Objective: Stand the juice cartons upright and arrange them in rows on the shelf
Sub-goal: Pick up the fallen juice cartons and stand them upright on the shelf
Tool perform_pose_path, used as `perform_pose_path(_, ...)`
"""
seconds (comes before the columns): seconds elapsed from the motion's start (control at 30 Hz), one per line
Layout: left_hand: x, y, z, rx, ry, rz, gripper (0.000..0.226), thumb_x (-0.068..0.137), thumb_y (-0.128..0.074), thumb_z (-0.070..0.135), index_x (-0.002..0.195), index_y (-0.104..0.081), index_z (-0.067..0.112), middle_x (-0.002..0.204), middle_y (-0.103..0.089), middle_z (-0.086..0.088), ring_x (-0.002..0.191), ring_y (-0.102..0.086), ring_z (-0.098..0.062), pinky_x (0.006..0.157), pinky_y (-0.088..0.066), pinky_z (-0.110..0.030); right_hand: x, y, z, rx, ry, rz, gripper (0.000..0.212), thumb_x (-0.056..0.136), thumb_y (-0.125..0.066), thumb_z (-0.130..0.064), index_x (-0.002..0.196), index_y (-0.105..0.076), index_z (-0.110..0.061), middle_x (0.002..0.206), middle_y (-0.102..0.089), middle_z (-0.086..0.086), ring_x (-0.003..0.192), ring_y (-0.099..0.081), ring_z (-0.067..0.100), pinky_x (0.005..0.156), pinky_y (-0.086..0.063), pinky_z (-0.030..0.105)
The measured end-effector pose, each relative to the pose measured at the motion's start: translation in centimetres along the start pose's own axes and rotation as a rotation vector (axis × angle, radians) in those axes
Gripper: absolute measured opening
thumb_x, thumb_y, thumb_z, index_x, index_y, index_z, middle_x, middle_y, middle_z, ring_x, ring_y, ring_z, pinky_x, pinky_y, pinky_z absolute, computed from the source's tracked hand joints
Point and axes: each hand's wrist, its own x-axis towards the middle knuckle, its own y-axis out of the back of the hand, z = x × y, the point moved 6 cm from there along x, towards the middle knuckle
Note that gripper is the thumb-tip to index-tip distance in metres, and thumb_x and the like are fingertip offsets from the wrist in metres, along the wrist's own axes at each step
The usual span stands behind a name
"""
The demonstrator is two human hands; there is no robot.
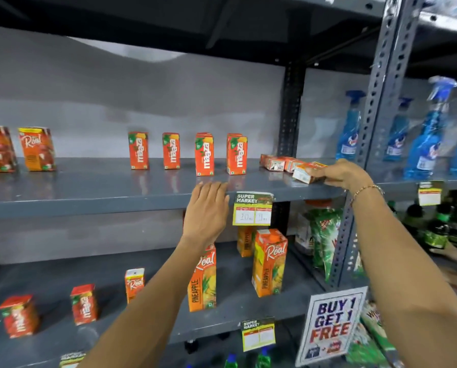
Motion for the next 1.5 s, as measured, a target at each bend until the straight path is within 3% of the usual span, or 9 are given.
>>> perform_pose_path(0.13,-0.1,-0.2,-0.2,-0.003,-0.007,0.034,0.033,0.095,-0.042,0.025,0.116,-0.062,0.01,0.114,-0.067,-0.007,0.107,-0.063,-0.025,0.101,-0.043,-0.039,0.4,-0.1,0.0,-0.023,-0.144,-0.157,0.03,0.07,-0.079,-0.025,0.08,-0.053,-0.012,0.096,-0.058,0.001,0.092,-0.05,0.009,0.061,-0.04,0.019)
perform_pose_path(0.33,-0.3,-0.4,-0.3,0.021,-0.013,0.045,0.034,0.094,-0.044,0.025,0.118,-0.061,0.01,0.114,-0.068,-0.006,0.107,-0.063,-0.025,0.101,-0.044,-0.038,-0.3,0.0,-0.1,-0.111,-0.216,-0.217,0.032,0.07,-0.078,-0.029,0.081,-0.053,-0.012,0.084,-0.053,0.0,0.071,-0.04,0.01,0.055,-0.033,0.02)
perform_pose_path(0.53,-0.2,-0.3,-0.2,0.038,0.004,-0.003,0.039,0.095,-0.035,0.028,0.118,-0.061,0.011,0.114,-0.068,-0.006,0.108,-0.063,-0.025,0.101,-0.044,-0.038,-1.2,-0.6,-1.1,0.099,-0.062,-0.08,0.08,0.057,-0.087,-0.012,0.124,-0.042,-0.012,0.118,-0.059,0.006,0.112,-0.056,0.022,0.083,-0.051,0.029)
perform_pose_path(0.63,-0.2,0.0,-0.1,0.031,0.019,-0.043,0.036,0.094,-0.04,0.027,0.118,-0.062,0.01,0.114,-0.068,-0.006,0.107,-0.064,-0.025,0.1,-0.044,-0.038,-2.4,-2.4,-1.7,0.272,0.048,-0.055,0.07,0.061,-0.08,0.007,0.109,-0.039,-0.022,0.108,-0.061,0.003,0.114,-0.058,0.026,0.089,-0.051,0.035)
perform_pose_path(0.77,-0.3,0.8,-1.0,0.021,0.011,-0.113,0.04,0.097,-0.037,0.029,0.122,-0.06,0.008,0.117,-0.067,-0.007,0.108,-0.062,-0.026,0.1,-0.044,-0.04,-4.0,-4.5,-1.6,0.429,0.128,-0.01,0.097,0.064,-0.074,0.013,0.135,-0.022,-0.029,0.128,-0.056,0.01,0.117,-0.056,0.028,0.1,-0.047,0.045)
perform_pose_path(0.93,-2.4,3.3,-7.3,0.081,0.096,-0.138,0.04,0.096,-0.032,0.031,0.114,-0.061,0.01,0.114,-0.066,-0.008,0.108,-0.061,-0.026,0.102,-0.04,-0.043,-7.7,-9.1,-3.7,0.43,0.222,-0.194,0.06,0.059,-0.075,0.015,0.107,-0.057,-0.015,0.101,-0.07,0.002,0.107,-0.063,0.024,0.1,-0.048,0.043)
perform_pose_path(1.03,-4.2,5.2,-12.2,0.148,0.121,-0.135,0.043,0.096,-0.03,0.031,0.113,-0.062,0.008,0.116,-0.066,-0.009,0.109,-0.06,-0.028,0.102,-0.037,-0.042,-10.6,-13.2,-6.5,0.408,0.31,-0.303,0.065,0.062,-0.073,0.015,0.121,-0.053,-0.008,0.094,-0.069,-0.001,0.1,-0.064,0.021,0.09,-0.052,0.035)
perform_pose_path(1.3,-10.2,12.3,-27.5,0.271,0.283,-0.147,0.045,0.098,-0.027,0.032,0.11,-0.062,0.007,0.112,-0.066,-0.01,0.104,-0.06,-0.03,0.101,-0.035,-0.043,-17.6,-28.1,-14.4,0.403,0.411,-0.518,0.062,0.065,-0.066,0.021,0.114,-0.052,-0.015,0.093,-0.066,0.003,0.096,-0.06,0.02,0.062,-0.05,0.02)
perform_pose_path(1.5,-14.4,17.1,-37.7,0.371,0.338,-0.126,0.045,0.098,-0.027,0.031,0.111,-0.062,0.005,0.114,-0.065,-0.013,0.104,-0.059,-0.033,0.099,-0.035,-0.044,-22.7,-39.8,-20.0,0.435,0.449,-0.507,0.064,0.063,-0.07,0.019,0.12,-0.05,-0.004,0.1,-0.062,0.01,0.091,-0.058,0.02,0.079,-0.051,0.032)
